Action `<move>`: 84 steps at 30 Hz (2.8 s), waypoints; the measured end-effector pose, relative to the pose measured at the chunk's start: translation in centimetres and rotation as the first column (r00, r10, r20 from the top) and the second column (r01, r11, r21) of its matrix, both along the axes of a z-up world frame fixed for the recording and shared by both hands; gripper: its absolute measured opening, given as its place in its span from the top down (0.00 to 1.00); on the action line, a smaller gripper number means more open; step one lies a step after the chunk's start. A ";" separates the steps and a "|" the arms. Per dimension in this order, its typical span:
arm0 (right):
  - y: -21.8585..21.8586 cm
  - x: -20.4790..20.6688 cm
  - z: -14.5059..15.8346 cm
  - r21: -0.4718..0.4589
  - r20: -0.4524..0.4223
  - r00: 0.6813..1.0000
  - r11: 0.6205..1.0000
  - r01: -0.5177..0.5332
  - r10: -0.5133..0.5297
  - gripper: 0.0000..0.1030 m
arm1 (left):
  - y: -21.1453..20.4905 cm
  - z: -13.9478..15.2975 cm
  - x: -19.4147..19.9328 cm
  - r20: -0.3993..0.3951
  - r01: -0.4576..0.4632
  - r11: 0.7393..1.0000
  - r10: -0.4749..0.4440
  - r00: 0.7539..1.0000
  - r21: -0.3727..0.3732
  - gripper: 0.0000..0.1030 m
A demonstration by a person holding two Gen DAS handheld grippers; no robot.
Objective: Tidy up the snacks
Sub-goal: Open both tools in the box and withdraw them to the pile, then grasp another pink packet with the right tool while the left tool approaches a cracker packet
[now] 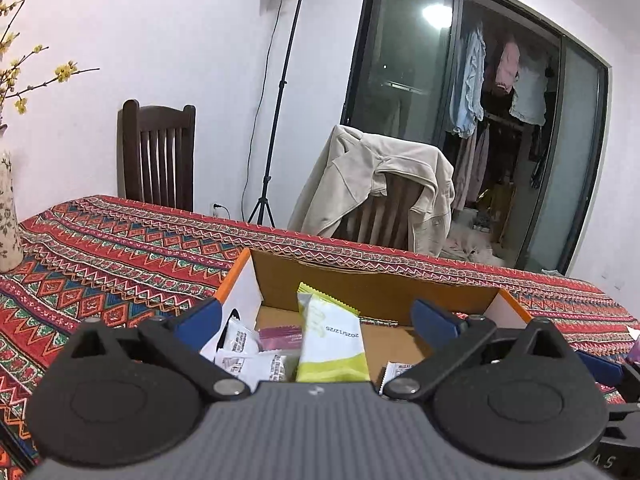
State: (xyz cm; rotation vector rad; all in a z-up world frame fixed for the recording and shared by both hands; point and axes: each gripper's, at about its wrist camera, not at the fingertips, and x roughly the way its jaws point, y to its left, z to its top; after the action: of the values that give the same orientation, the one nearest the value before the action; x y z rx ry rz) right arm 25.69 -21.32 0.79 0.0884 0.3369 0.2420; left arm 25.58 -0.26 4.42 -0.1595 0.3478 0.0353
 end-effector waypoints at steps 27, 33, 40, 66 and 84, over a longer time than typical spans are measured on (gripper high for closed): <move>-1.2 -3.1 3.7 0.067 -0.016 1.000 0.998 -0.014 0.015 0.00 | 0.0 4.4 -4.2 0.054 0.028 1.000 -0.028 0.998 0.005 0.00; -1.5 -5.7 4.2 0.054 -0.018 1.000 0.998 -0.021 0.022 0.00 | 0.9 4.3 -6.7 0.039 0.044 0.999 -0.045 0.998 0.028 0.00; -1.9 -9.0 3.3 0.037 -0.051 0.998 0.999 -0.025 0.027 0.00 | 2.7 3.0 -9.7 0.017 0.135 0.990 -0.136 0.991 0.039 0.00; -0.8 -12.3 -2.2 -0.027 -0.171 0.985 0.999 -0.032 0.027 0.00 | 3.9 -1.8 -13.1 0.094 0.124 0.989 -0.132 0.987 0.086 0.00; 2.6 -7.5 -4.5 -0.149 -0.351 0.935 0.989 -0.002 -0.051 0.00 | 3.0 -2.7 -13.0 0.060 0.134 0.979 -0.145 0.988 0.151 0.00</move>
State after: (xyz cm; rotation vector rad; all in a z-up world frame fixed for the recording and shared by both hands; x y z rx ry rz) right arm 18.24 -18.71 -3.66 -0.0108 0.7123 0.1750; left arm 12.61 2.74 1.69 0.0097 0.2835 -0.0836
